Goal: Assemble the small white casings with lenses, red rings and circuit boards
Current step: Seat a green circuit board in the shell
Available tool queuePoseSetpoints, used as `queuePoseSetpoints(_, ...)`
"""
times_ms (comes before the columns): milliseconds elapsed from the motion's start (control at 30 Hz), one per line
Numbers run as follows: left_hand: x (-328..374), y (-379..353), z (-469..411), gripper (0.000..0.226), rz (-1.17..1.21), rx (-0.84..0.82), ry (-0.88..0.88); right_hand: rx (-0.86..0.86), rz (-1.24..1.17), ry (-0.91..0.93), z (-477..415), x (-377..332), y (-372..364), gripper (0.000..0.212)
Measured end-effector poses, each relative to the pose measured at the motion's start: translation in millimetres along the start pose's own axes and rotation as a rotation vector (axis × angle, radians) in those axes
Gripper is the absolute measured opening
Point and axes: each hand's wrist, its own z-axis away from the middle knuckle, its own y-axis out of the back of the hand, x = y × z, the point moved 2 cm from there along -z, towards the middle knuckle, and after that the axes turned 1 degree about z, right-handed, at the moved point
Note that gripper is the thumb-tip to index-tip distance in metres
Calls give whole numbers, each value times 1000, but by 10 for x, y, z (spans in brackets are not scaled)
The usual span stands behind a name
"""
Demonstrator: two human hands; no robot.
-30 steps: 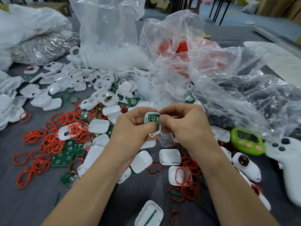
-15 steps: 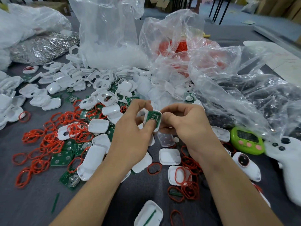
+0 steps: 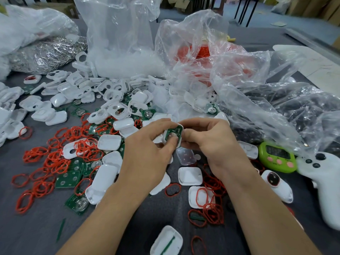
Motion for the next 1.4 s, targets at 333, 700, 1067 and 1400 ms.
queuePoseSetpoints(333, 10, -13, 21, 54, -134, -17, 14, 76, 75, -35, 9, 3, -12, 22)
queuePoseSetpoints(700, 11, -12, 30, 39, -177, -9, 18, 92, 168, -43, 11, 23, -30, 21)
queuePoseSetpoints(1067, -21, 3, 15, 51, -140, -34, 22, 77, 202, -41, 21, 19, -23, 21)
queuePoseSetpoints(1400, -1, 1, 10, 39, -88, 4, 42, 59, 151, -57, -7, 29, 6, 21)
